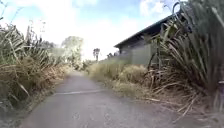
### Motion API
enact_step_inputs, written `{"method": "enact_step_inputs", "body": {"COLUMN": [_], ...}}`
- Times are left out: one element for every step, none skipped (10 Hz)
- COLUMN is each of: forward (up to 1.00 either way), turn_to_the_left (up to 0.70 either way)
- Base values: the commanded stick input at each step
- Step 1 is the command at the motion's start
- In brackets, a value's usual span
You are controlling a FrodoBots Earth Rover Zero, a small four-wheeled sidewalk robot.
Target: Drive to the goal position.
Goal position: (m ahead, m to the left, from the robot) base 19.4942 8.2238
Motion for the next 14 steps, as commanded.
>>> {"method": "enact_step_inputs", "body": {"forward": [0.7,0.7,0.7,0.7,0.7,0.7,0.7,0.7,0.7,0.7,0.7,0.7,0.7,0.7], "turn_to_the_left": [0.34,0.34,0.34,0.34,0.34,0.34,0.34,0.34,0.34,0.34,0.34,0.11,-0.01,-0.01]}}
